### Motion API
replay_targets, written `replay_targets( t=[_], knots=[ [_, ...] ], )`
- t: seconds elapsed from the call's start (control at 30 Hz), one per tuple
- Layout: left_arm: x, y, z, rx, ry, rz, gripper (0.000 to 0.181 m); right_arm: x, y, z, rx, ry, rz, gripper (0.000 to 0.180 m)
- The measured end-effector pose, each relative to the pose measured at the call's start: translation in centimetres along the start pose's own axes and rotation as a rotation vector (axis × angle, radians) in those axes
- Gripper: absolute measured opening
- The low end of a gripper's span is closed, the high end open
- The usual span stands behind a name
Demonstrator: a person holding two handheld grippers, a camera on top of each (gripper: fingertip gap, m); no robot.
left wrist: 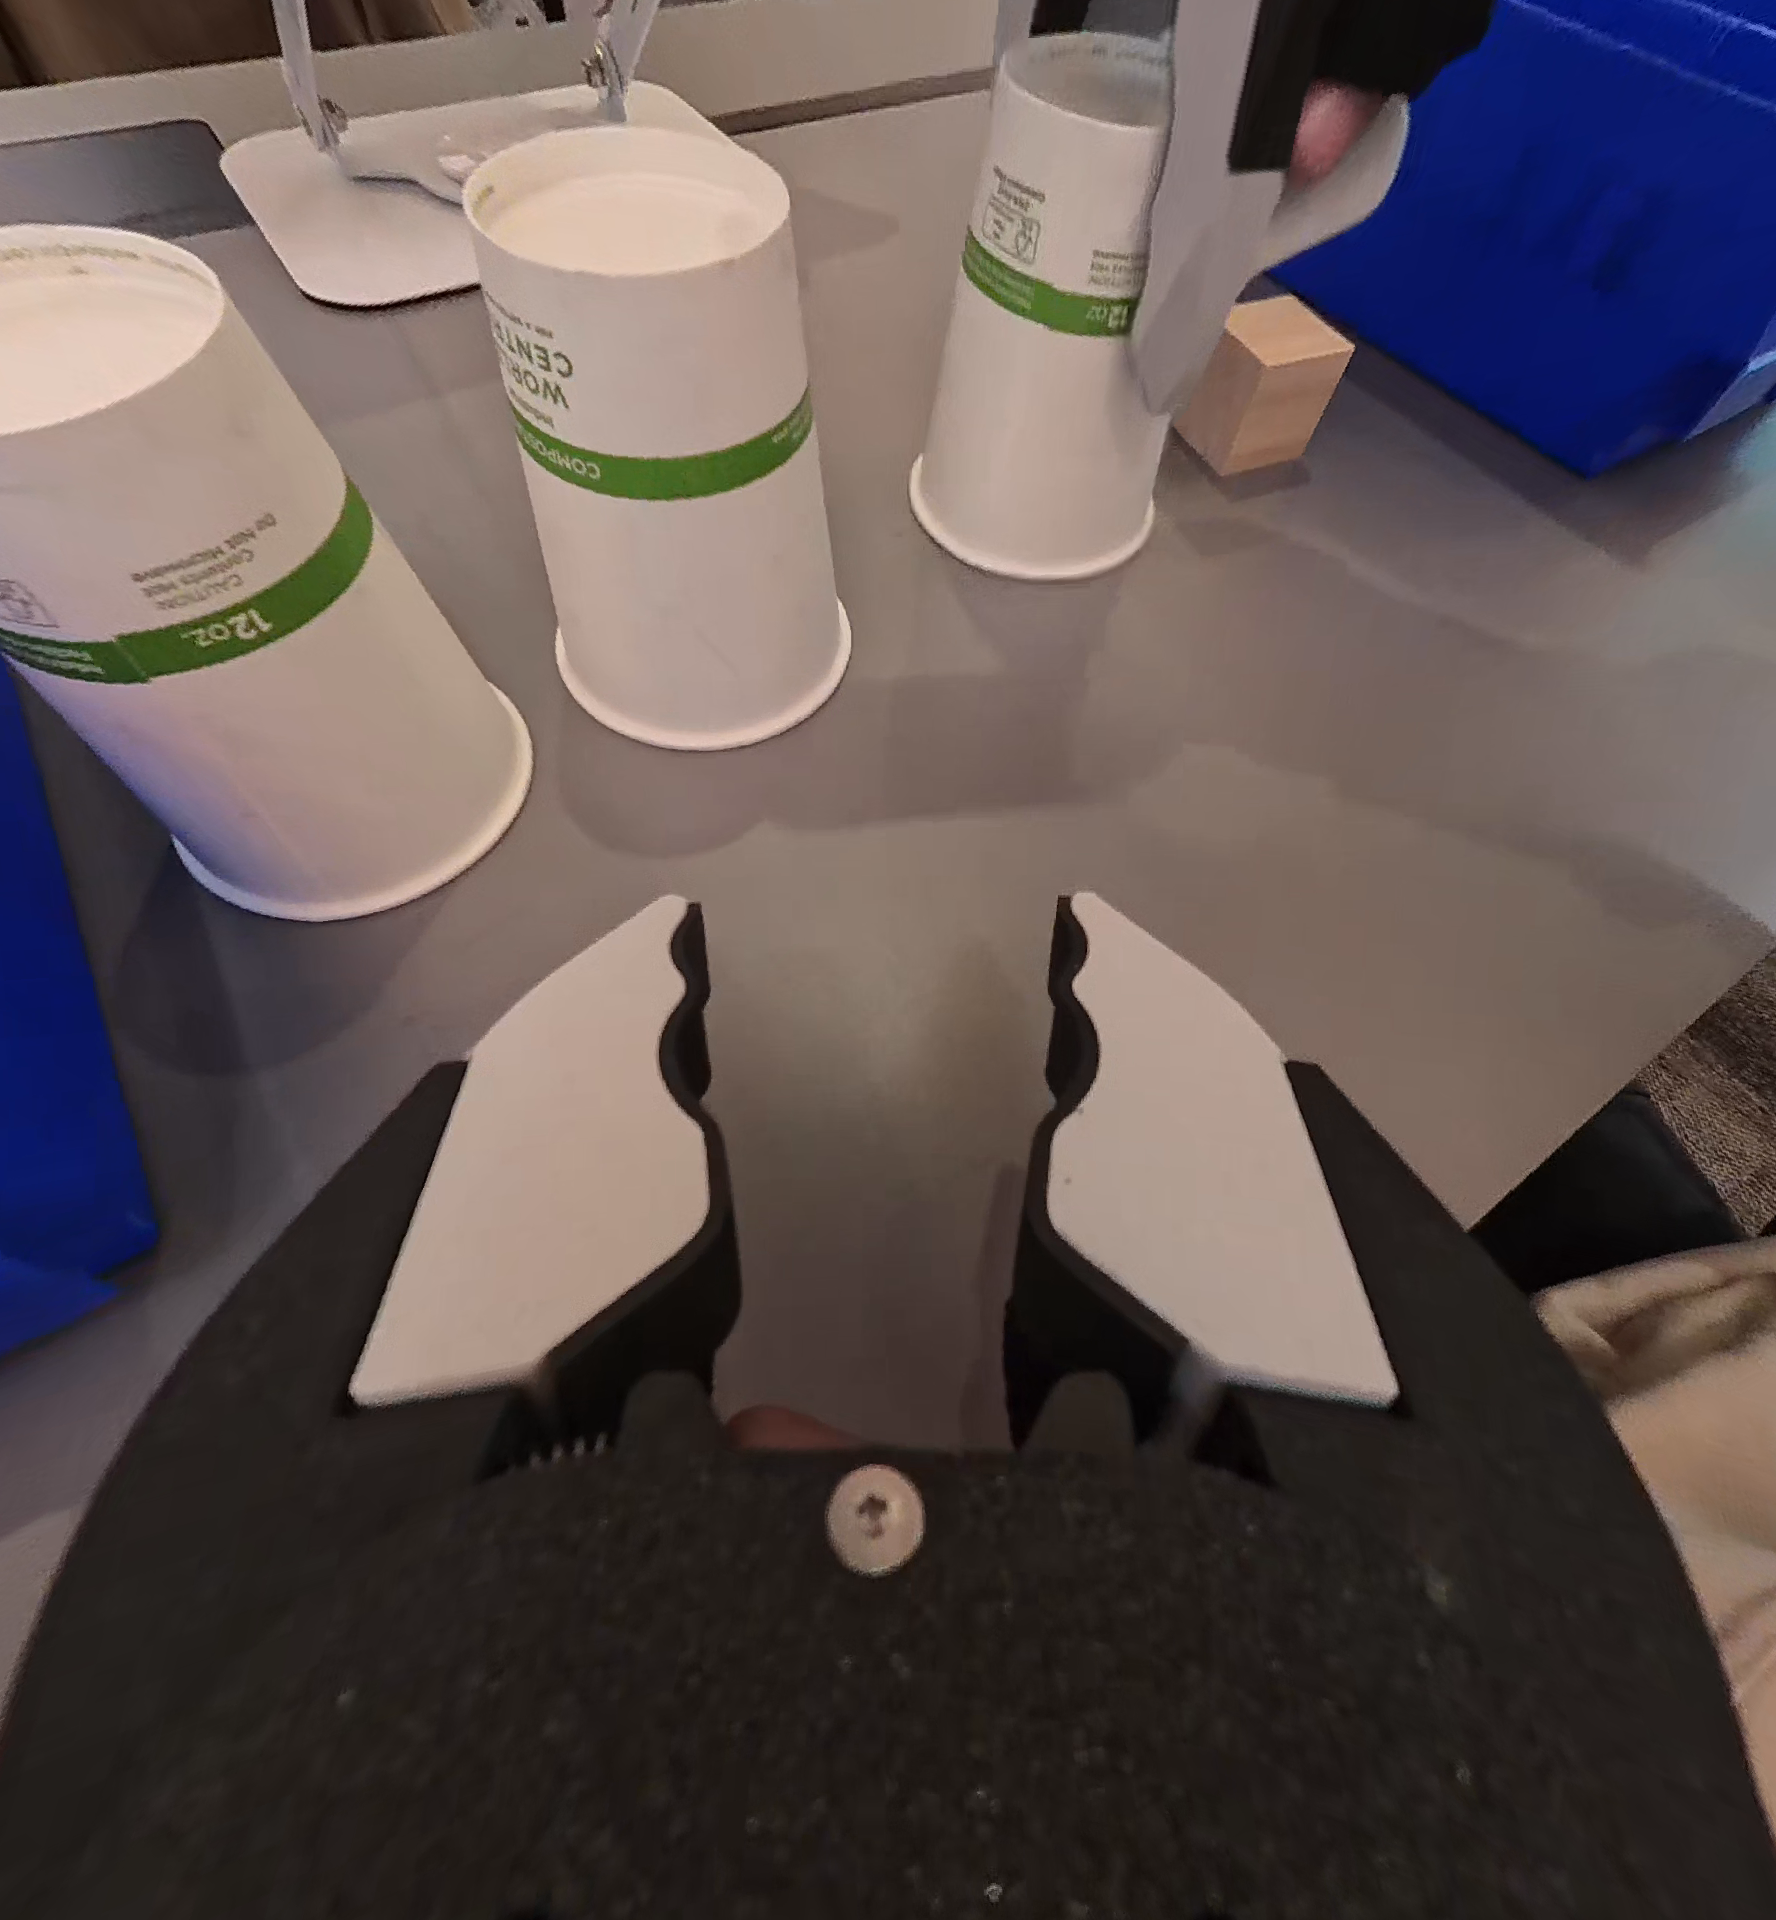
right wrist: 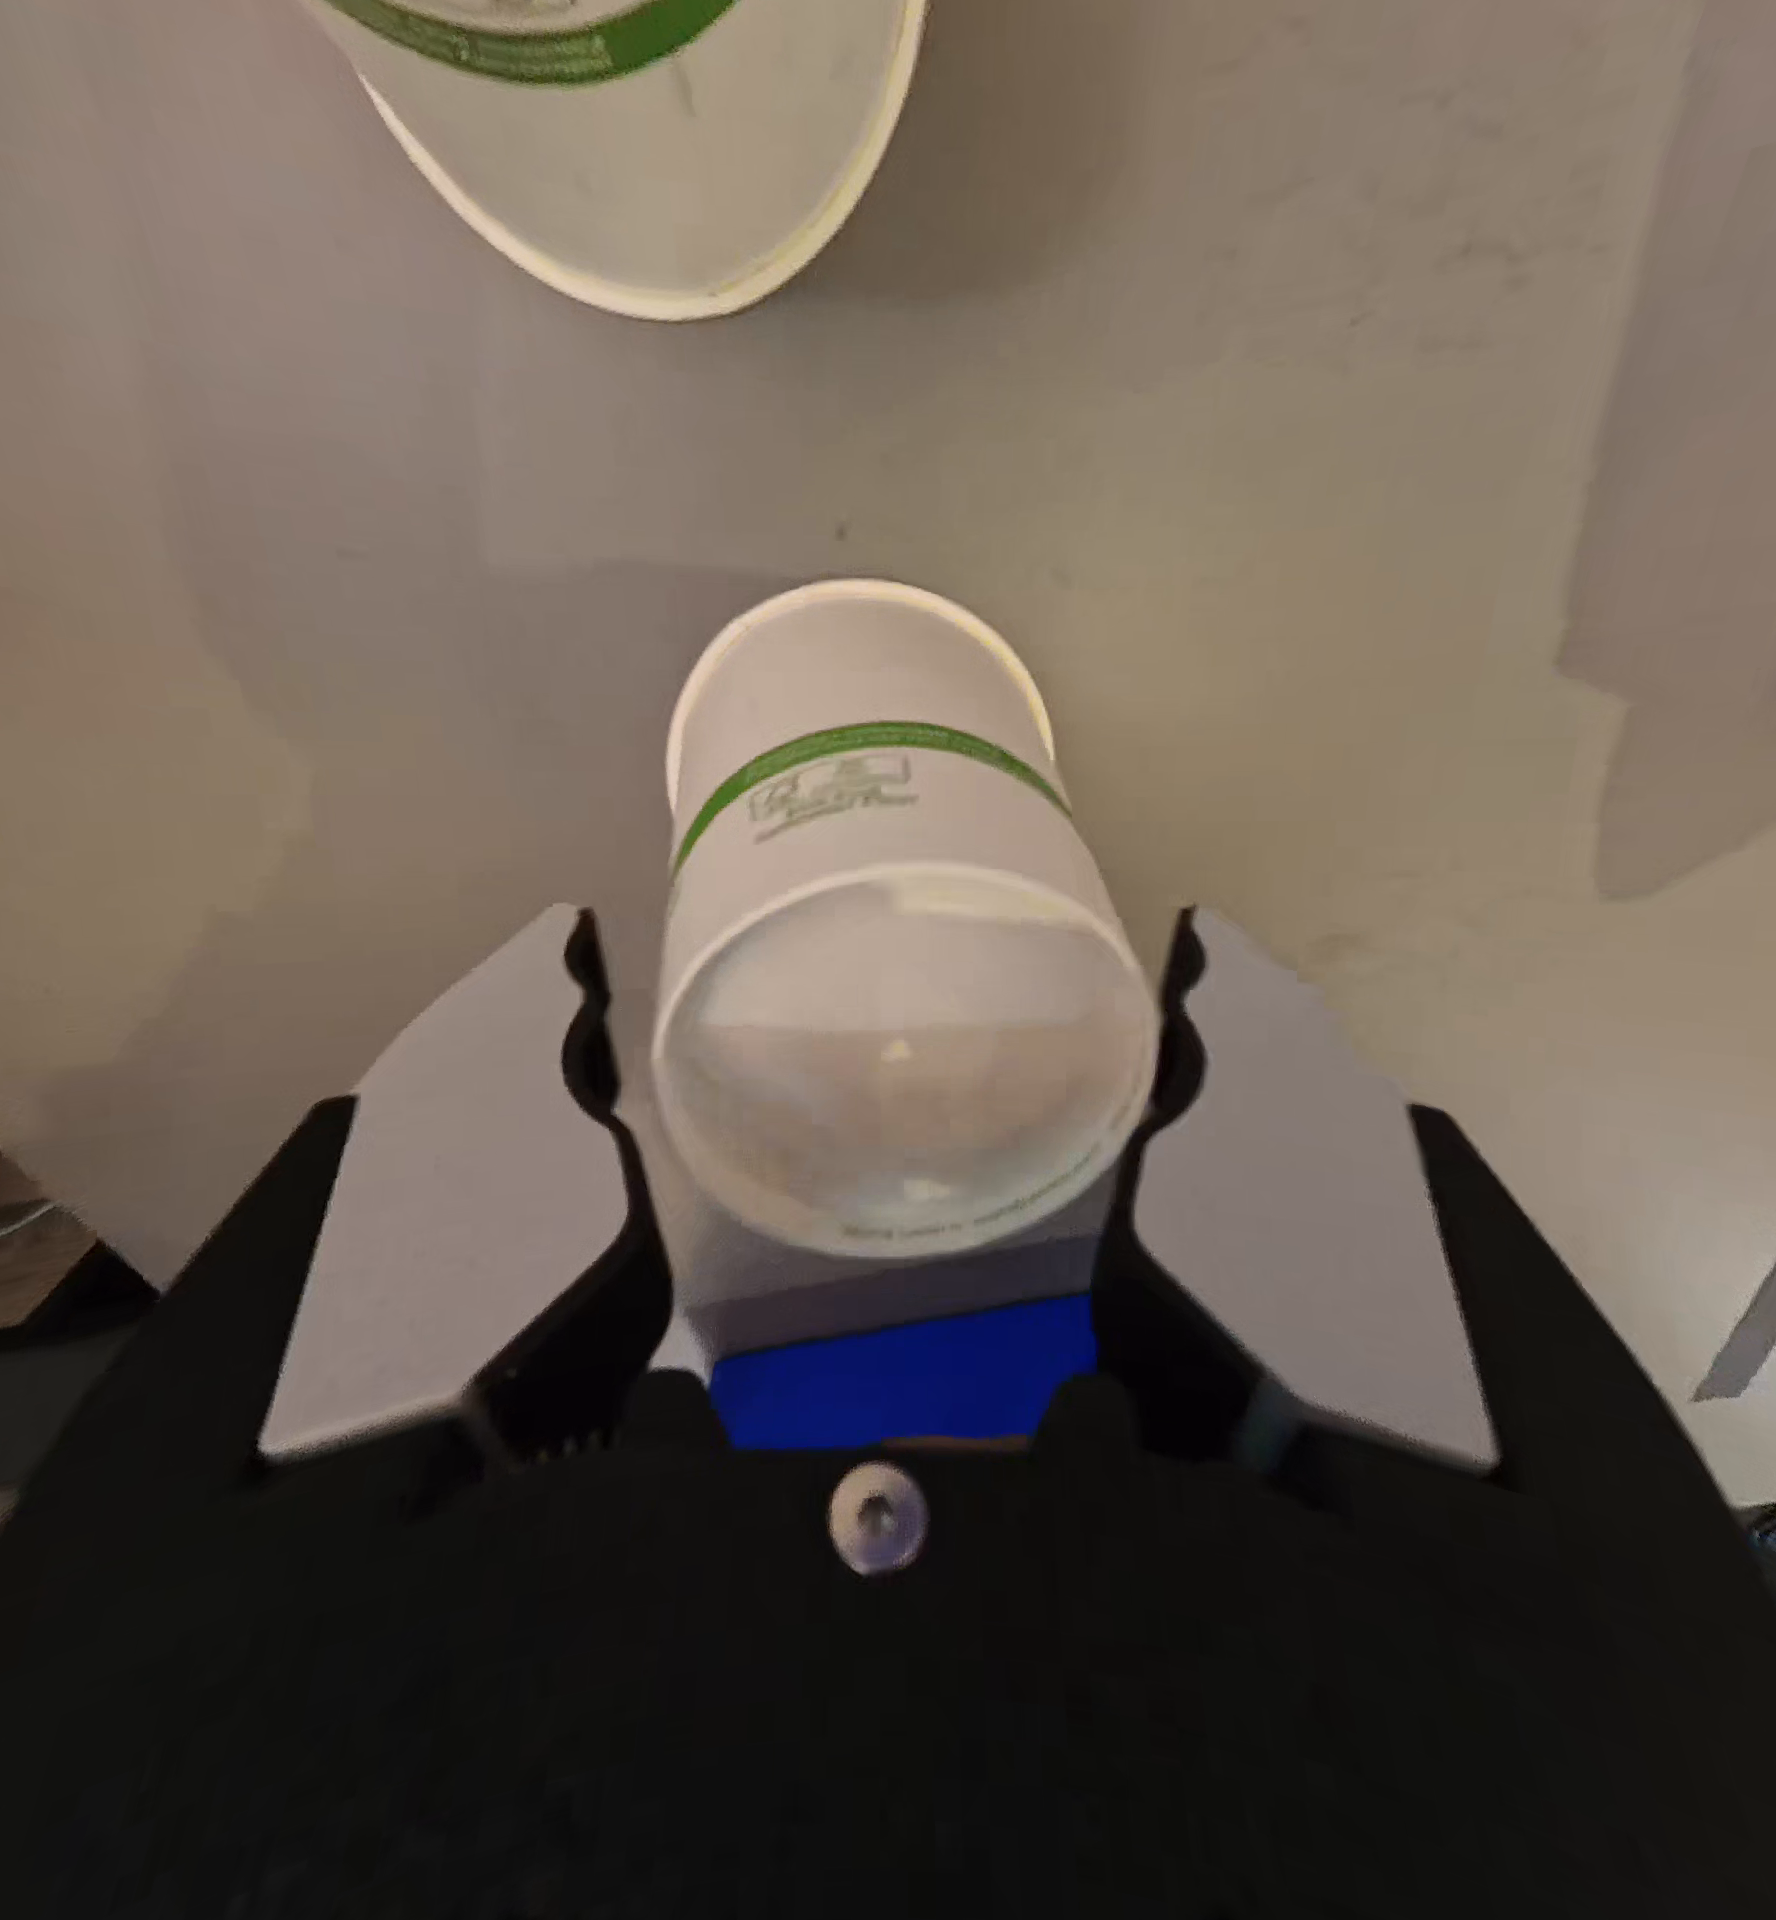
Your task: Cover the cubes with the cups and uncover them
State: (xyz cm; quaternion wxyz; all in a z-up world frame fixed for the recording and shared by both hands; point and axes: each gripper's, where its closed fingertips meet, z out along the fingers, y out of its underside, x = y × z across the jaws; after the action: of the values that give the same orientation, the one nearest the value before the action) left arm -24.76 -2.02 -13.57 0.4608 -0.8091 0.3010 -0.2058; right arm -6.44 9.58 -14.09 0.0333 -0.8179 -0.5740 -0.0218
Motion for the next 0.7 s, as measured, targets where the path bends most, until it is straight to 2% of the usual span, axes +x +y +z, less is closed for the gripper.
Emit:
replay_targets(
  t=[0.03,0.13,0.23,0.27,0.33,0.43,0.5,0.57,0.63,0.7],
  knots=[
    [0.0,0.1,0.1,-0.003,-0.003,0.000,0.063,0.1,0.0,-0.6,0.026,0.021,0.001,0.102],
    [-0.2,0.3,0.1,-0.008,-0.008,-0.001,0.064,-0.1,-0.8,-4.6,0.253,0.126,0.032,0.104],
    [-0.6,0.3,-0.1,-0.004,-0.012,-0.031,0.065,-2.0,-1.2,-9.4,0.662,0.229,0.143,0.106],
    [-0.6,0.3,-0.1,-0.005,-0.003,-0.051,0.065,-3.5,-1.3,-10.2,0.823,0.210,0.201,0.106],
    [-0.6,0.3,-0.1,-0.009,0.018,-0.079,0.065,-6.8,-1.0,-10.2,1.098,0.110,0.357,0.095],
    [-0.7,0.5,0.0,-0.020,0.006,-0.072,0.065,-10.7,-0.2,-8.6,1.397,-0.037,0.548,0.092],
    [-0.4,0.6,0.1,-0.037,0.012,-0.040,0.064,-12.2,0.6,-7.7,1.493,-0.046,0.597,0.092],
    [1.1,0.8,0.1,-0.078,0.086,0.029,0.056,-13.2,1.5,-6.7,1.504,-0.010,0.586,0.089],
    [3.4,1.1,-1.0,-0.118,0.224,0.184,0.054,-14.0,2.0,-5.7,1.469,-0.006,0.564,0.090],
    [3.7,0.8,-2.3,-0.147,0.270,0.294,0.054,-14.4,2.7,-6.2,1.524,-0.007,0.576,0.087]
  ],
)
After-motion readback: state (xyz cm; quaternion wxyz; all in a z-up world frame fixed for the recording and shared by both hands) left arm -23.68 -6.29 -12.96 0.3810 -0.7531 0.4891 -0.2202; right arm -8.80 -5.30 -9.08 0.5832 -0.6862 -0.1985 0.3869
